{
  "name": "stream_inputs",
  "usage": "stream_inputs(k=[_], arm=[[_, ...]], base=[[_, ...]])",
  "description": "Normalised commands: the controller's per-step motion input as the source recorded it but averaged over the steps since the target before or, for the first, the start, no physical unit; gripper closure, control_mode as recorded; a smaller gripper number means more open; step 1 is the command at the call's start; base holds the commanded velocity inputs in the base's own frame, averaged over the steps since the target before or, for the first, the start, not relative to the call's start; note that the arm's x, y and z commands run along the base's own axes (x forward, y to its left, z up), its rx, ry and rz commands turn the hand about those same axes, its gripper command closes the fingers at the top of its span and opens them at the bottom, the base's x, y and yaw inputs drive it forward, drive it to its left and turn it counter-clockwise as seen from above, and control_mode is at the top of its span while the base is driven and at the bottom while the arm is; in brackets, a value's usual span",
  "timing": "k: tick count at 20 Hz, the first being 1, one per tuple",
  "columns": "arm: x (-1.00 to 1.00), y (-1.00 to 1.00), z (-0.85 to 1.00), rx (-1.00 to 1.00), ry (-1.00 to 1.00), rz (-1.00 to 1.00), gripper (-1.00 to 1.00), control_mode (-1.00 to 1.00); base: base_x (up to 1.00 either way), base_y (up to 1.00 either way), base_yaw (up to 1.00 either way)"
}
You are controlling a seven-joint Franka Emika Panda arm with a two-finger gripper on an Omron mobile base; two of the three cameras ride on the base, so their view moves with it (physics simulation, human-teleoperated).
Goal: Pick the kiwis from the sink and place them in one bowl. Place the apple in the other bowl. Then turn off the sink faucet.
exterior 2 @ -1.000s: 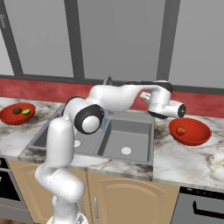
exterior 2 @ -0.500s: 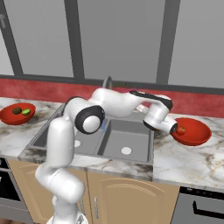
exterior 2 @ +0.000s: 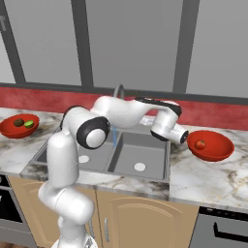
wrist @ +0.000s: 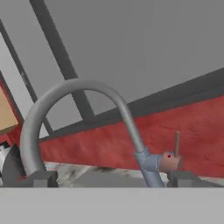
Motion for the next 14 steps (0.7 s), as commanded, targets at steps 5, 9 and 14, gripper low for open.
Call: stream_inputs(k=[5,9,14], arm=[[-0.03,0.41,0.0,-0.11,-0.22,0.06,-1.0,-1.0],[0.0,0.29,-0.09,-0.14,-0.16,0.13,-1.0,-1.0],[0.0,0.05,-0.22,-0.17,0.0,0.13,-1.0,-1.0]], base=[[0.0,0.0,0.0],[0.0,0.0,0.0],[0.0,0.0,0.0]])
